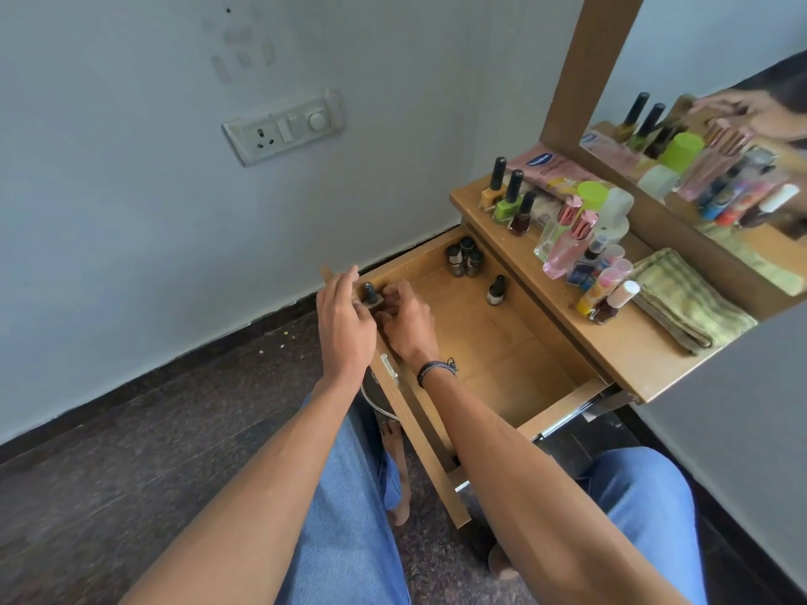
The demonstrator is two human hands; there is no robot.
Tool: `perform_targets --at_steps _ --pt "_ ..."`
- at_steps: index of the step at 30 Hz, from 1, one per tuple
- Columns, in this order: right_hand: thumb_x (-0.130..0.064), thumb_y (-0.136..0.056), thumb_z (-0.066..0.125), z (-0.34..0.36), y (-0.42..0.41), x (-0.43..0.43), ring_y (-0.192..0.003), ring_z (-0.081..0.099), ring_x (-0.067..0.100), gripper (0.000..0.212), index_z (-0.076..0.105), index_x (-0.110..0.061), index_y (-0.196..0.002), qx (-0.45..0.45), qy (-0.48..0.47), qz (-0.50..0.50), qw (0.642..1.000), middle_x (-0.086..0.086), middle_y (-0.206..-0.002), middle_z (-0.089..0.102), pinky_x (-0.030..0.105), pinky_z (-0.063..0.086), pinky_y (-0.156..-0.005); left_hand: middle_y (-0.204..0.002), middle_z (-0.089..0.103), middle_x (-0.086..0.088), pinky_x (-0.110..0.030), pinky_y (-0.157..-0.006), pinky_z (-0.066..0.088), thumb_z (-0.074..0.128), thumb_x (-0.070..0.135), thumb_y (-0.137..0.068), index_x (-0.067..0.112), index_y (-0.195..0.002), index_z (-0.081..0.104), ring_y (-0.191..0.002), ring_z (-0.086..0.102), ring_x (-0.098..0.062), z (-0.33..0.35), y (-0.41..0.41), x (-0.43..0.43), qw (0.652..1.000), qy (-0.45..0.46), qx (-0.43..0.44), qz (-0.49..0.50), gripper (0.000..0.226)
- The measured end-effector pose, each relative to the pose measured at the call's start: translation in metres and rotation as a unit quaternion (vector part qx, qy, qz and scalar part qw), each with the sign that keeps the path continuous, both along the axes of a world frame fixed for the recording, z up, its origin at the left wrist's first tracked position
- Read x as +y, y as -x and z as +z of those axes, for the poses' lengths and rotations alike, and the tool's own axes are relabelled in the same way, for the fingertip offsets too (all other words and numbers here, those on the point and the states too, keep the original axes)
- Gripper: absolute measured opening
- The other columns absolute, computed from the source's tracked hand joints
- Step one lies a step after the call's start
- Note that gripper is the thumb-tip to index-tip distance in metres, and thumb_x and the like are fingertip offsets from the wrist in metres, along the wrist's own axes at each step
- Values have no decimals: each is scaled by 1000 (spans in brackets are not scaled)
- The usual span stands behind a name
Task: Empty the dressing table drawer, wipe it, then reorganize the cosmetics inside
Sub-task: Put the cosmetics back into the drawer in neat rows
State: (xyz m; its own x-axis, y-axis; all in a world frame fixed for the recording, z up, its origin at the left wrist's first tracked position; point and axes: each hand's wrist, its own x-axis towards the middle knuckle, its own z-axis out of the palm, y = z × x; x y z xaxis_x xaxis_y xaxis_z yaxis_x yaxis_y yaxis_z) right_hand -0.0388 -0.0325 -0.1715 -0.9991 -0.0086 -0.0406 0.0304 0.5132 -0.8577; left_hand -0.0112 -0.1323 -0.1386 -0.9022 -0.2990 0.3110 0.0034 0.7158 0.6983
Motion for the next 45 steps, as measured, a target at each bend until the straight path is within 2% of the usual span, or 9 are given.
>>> perform_targets --at_steps 3,6,14,17,22,27,32,39,45 --pt "1 -89 65 6 -9 14 -98 64 12 32 60 -22 -111 -7 -2 -19 1000 -9 -104 65 38 56 -90 -134 61 -8 4 -98 26 51 -18 -88 5 -140 55 -129 48 -21 1 0 1 1000 -2 6 0 57" --pt "-5 -90 68 11 -22 38 -91 65 7 26 62 -27 -101 5 -19 -39 999 -13 -98 65 36 59 -86 -133 62 -8 3 -100 24 53 -18 -88 5 -139 55 -130 48 -23 1 0 0 1000 -6 3 -3 56" --pt "-16 -94 69 44 -49 100 -87 65 5 11 68 -23 -103 40 -47 -81 995 -9 -99 68 25 57 -79 -148 49 -9 -36 -108 44 50 -15 -92 13 -149 45 -138 43 -24 11 -4 5 999 -23 -25 -4 64" --pt "-17 -95 69 50 -63 113 -89 64 5 10 68 -23 -103 51 -65 -69 994 -8 -101 68 25 56 -80 -151 43 -11 -44 -106 48 54 -11 -93 13 -150 43 -139 42 -33 17 -7 5 999 25 -12 -20 62" --pt "-19 -95 69 47 -86 129 -87 64 3 6 69 -22 -100 45 -97 -46 993 -9 -97 68 23 57 -78 -151 43 -4 -24 -100 47 64 9 -95 14 -148 47 -131 48 -16 50 6 39 995 43 42 -82 56" --pt "-15 -95 68 40 -96 136 -84 63 2 6 69 -21 -97 52 -105 -60 991 -10 -96 67 21 56 -77 -160 30 -3 -32 -114 37 70 25 -94 18 -157 29 -145 37 -19 86 61 100 976 -67 -48 -204 75" --pt "-16 -96 67 39 -99 136 -80 59 -3 7 68 -20 -101 64 -110 -53 990 -12 -95 65 6 46 -68 -161 31 -3 -44 -119 30 81 18 -84 22 -160 16 -146 34 -23 105 110 131 944 -189 -170 -210 100" --pt "-19 -96 66 41 -101 138 -80 59 -1 5 66 -22 -99 73 -107 -56 990 -15 -94 65 4 43 -65 -142 56 1 -45 -109 42 78 14 -85 24 -143 47 -126 50 -16 104 132 139 936 -203 -168 -232 67" --pt "-20 -97 66 42 -102 138 -79 60 1 5 66 -23 -100 72 -102 -60 990 -13 -95 66 6 45 -65 -124 60 5 -36 -101 43 78 5 -81 23 -130 55 -119 54 -16 107 134 149 926 -226 -156 -259 57"
